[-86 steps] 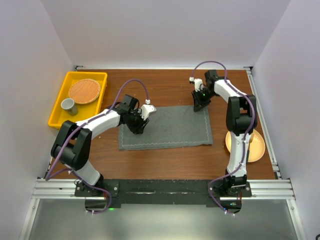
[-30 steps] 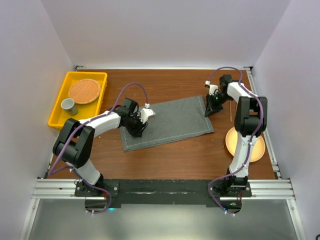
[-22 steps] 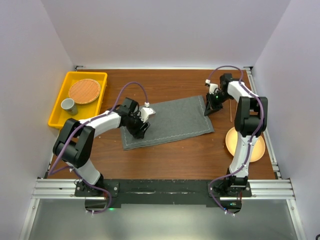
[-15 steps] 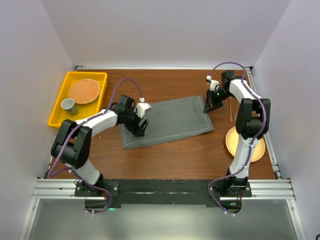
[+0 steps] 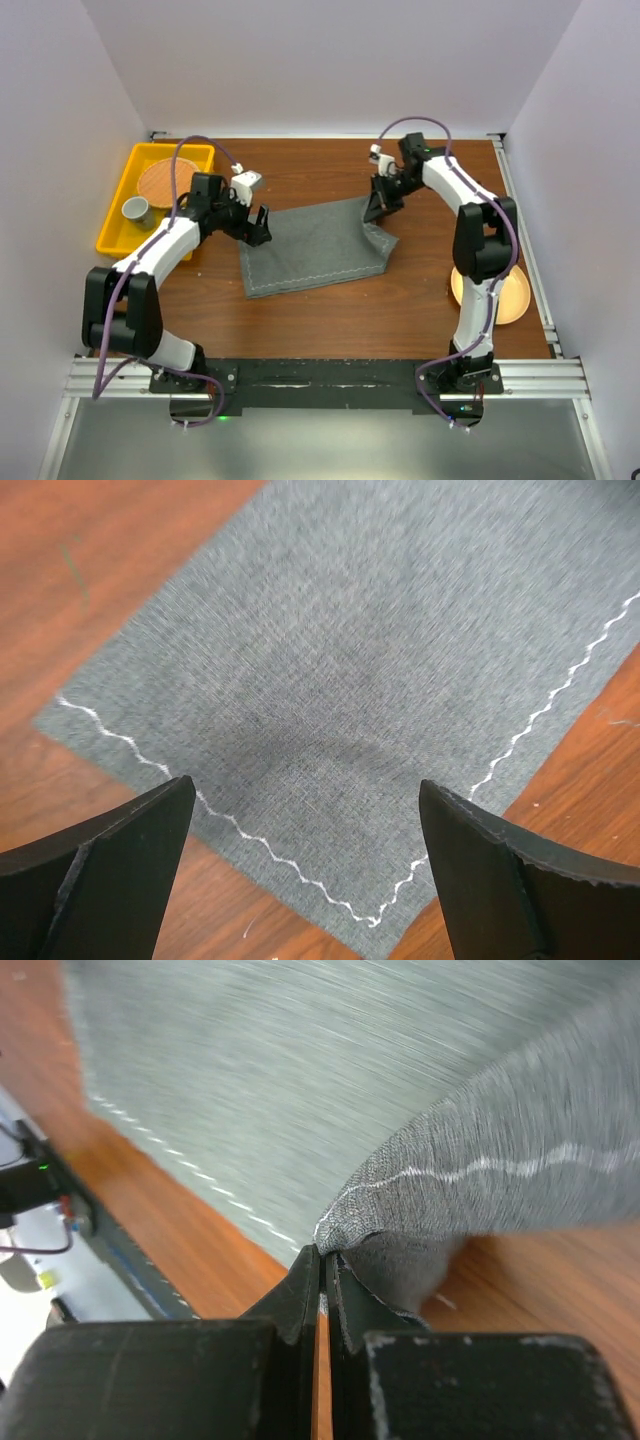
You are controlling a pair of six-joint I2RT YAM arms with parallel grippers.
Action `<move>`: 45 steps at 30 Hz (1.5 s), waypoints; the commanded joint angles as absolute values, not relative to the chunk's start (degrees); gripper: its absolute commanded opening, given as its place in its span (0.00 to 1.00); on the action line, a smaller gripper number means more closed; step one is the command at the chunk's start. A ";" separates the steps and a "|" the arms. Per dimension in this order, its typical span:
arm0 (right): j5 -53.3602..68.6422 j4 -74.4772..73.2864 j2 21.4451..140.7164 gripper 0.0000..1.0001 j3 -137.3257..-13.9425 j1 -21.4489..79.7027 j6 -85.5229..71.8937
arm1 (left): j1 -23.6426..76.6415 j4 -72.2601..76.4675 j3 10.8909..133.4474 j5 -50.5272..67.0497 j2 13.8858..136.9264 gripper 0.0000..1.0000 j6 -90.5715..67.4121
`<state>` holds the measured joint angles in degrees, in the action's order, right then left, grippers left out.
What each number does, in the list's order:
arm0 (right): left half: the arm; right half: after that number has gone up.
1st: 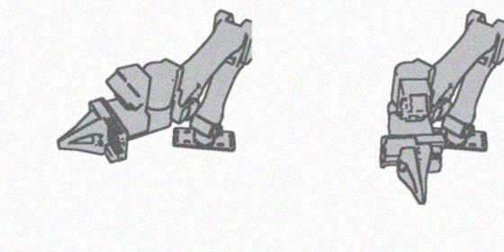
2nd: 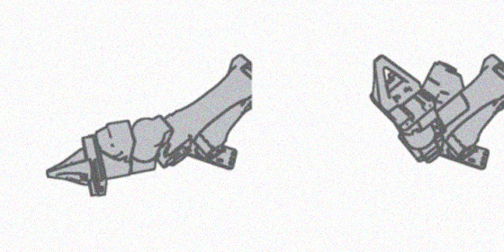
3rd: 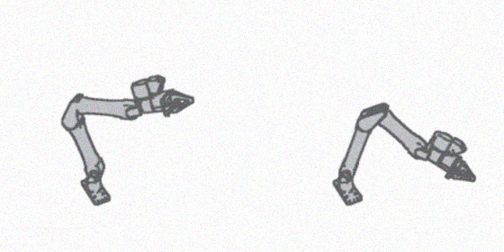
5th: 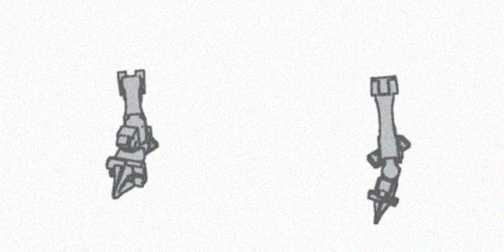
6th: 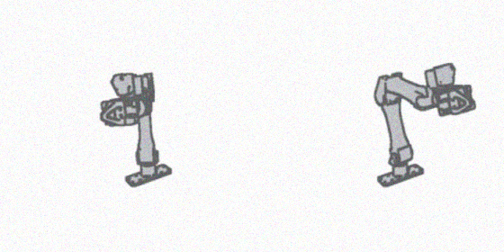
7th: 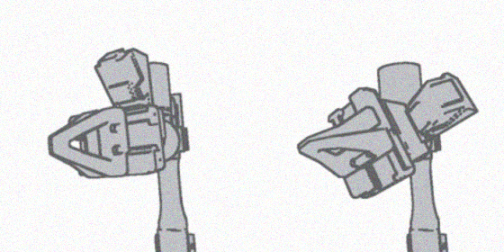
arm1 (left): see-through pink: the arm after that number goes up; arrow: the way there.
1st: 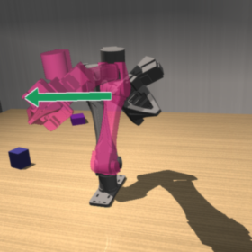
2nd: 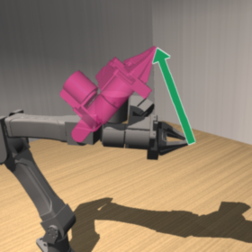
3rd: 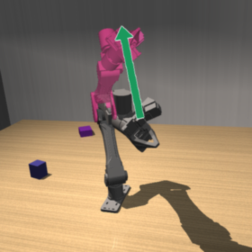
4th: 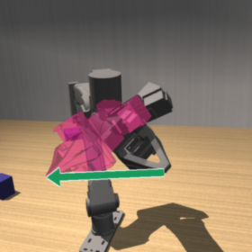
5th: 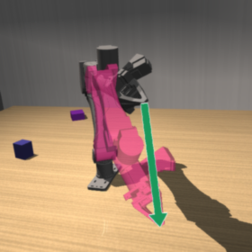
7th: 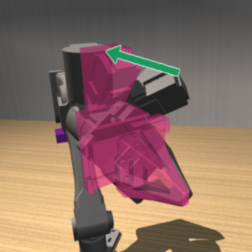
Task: Fold the napkin into a case and place the utensils inside
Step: Fold the rectangle-folded napkin at the center of the board.
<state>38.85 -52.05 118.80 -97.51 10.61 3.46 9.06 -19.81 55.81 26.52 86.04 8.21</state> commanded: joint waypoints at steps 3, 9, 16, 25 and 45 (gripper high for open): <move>44.91 -42.99 120.49 0.00 -102.83 20.46 -8.50 | 6.51 -21.18 55.99 27.52 77.26 1.00 6.77; 45.53 -37.89 126.99 0.00 -108.19 28.81 -13.17 | 3.43 -23.20 53.26 25.58 70.94 1.00 6.68; 44.39 -32.00 130.25 0.00 -110.48 34.54 -18.01 | 0.27 -25.13 51.42 24.00 67.15 1.00 6.42; 42.89 -24.53 130.78 0.00 -111.09 37.61 -25.92 | -1.76 -25.40 51.06 24.08 67.32 1.00 6.86; 47.81 -20.88 130.53 0.73 -111.53 40.52 -26.24 | -2.63 -24.87 50.53 25.39 68.38 1.00 4.31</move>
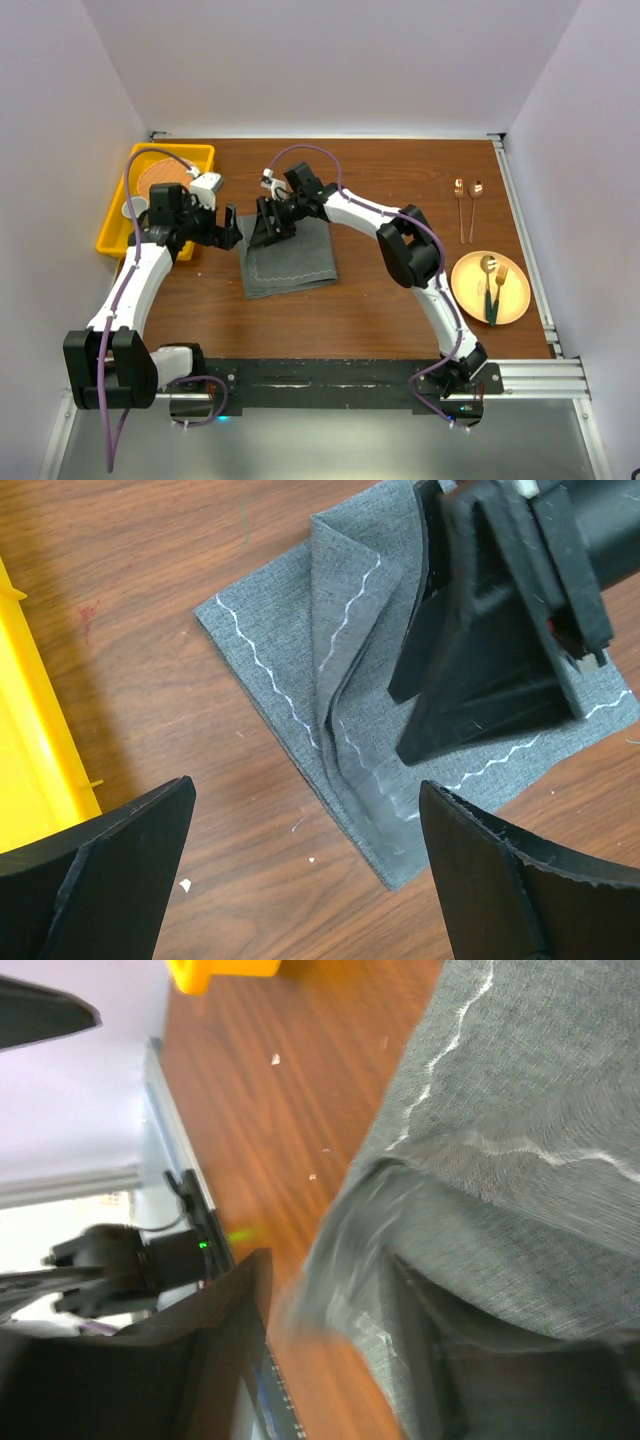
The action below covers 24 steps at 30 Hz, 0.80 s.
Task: Fold the napkin into a case and place the utensils inside
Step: Fold the rectangle-folded napkin at the center of the board, then move the square-folded napkin to the center of the board.
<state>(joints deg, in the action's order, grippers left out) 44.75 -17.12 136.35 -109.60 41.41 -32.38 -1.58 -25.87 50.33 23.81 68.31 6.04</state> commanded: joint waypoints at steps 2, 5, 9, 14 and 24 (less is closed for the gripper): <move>46.50 -24.50 126.40 0.77 -110.13 39.21 -22.43 | -2.90 -24.17 50.62 26.10 68.47 1.00 4.04; 44.31 -32.15 122.79 0.72 -106.27 38.15 -14.96 | -2.99 -23.38 50.71 26.54 69.08 1.00 3.87; 35.36 -41.38 121.64 0.44 -101.96 37.88 -3.97 | -3.08 -22.33 51.50 27.16 69.96 1.00 3.95; 28.92 -42.27 123.13 0.28 -98.00 37.88 -0.36 | -3.08 -21.71 52.82 27.33 71.63 1.00 4.83; 17.41 -52.10 128.93 0.21 -101.16 32.70 12.46 | -3.60 -23.37 53.79 29.35 71.90 0.99 7.64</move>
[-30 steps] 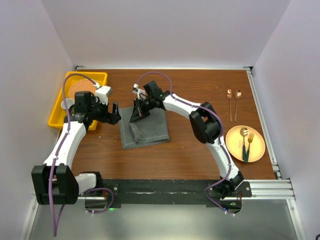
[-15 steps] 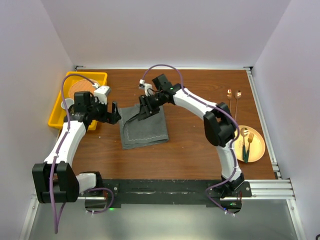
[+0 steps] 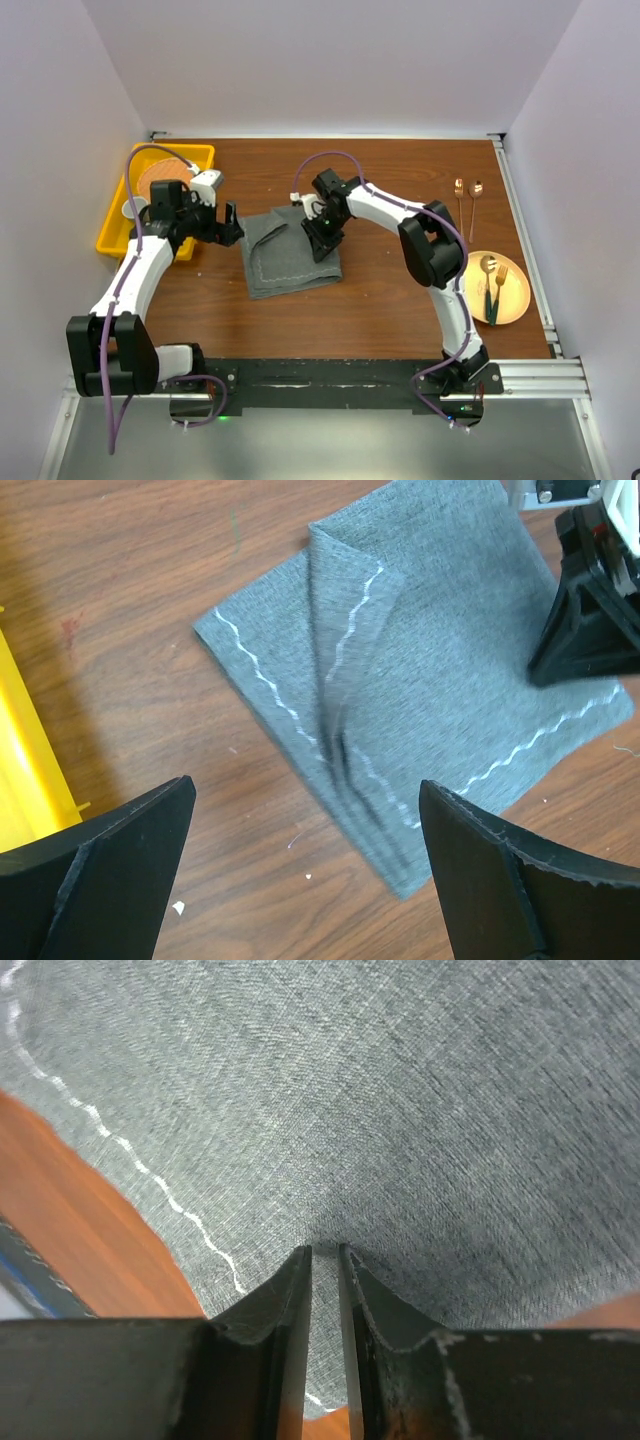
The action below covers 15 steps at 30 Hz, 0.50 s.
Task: Fold the napkin into a case and place the utensils inside
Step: Move the square-folded napkin to the center of the board.
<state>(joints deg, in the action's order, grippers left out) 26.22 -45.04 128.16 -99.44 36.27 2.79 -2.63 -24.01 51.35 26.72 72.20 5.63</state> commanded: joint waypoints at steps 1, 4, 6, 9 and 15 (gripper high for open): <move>16.10 -53.08 129.28 0.21 -101.95 31.91 14.66 | -3.69 -23.55 53.79 29.62 71.81 0.98 7.91; 11.00 -55.11 130.68 0.20 -106.32 27.70 26.42 | -3.95 -24.17 53.61 30.67 71.02 0.96 9.40; 10.10 -55.80 132.27 0.26 -111.07 24.97 33.82 | -4.04 -24.34 53.35 31.02 70.58 0.95 10.28; 17.80 -61.93 136.48 0.35 -126.35 23.91 36.21 | -4.22 -24.52 53.26 31.72 70.58 0.93 10.63; 25.58 -51.35 135.44 0.37 -126.69 26.63 20.77 | -4.31 -24.35 54.14 31.91 71.10 0.93 10.02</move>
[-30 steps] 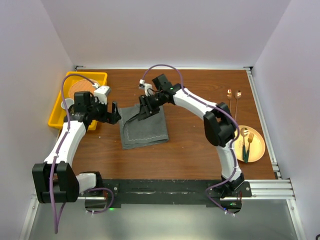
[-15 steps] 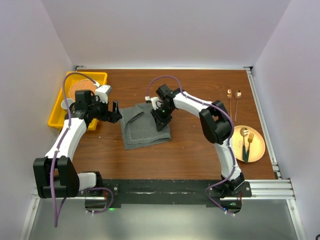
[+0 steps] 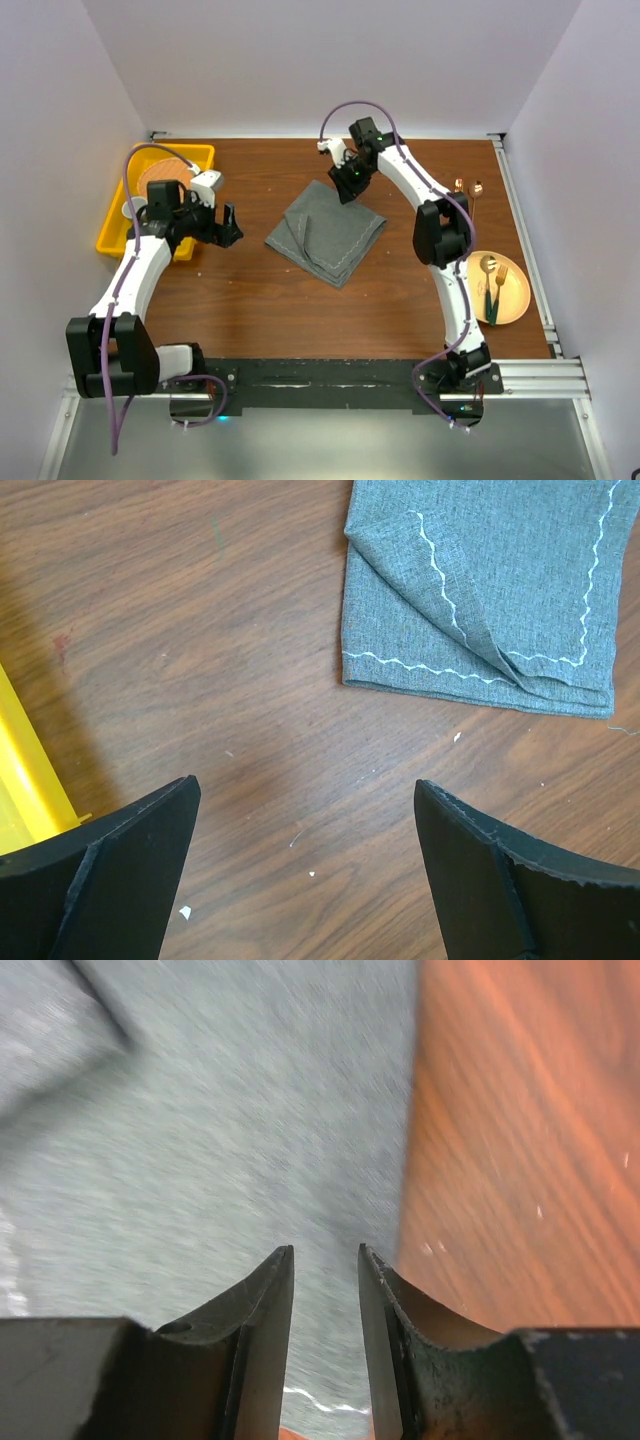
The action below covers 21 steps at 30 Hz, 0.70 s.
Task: Fold the napkin into a case and place the utensils inside
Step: Move the square-folded napkin to the center of the board.
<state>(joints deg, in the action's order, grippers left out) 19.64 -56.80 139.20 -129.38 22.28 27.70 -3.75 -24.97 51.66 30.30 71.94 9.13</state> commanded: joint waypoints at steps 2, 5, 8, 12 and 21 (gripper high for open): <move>25.14 -47.74 135.35 0.36 -124.38 28.38 15.59 | -4.31 -24.08 54.31 31.82 71.10 0.93 9.58; 24.87 -44.83 137.45 0.36 -123.84 30.05 10.73 | -4.31 -24.52 54.67 31.38 71.02 0.94 9.49; 24.70 -42.99 138.69 0.36 -122.70 31.28 9.14 | -4.31 -25.13 55.02 30.94 70.93 0.95 9.23; 26.98 -43.86 140.19 0.37 -120.77 33.04 10.28 | -4.39 -26.19 55.37 30.59 70.40 0.96 9.23; 33.22 -52.99 137.11 0.41 -111.73 41.47 31.96 | -4.92 -27.60 52.74 29.09 65.66 0.98 8.27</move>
<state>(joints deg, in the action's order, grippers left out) 29.93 -44.29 138.28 -117.12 35.68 19.42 -3.81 -27.00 52.97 29.56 69.21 9.06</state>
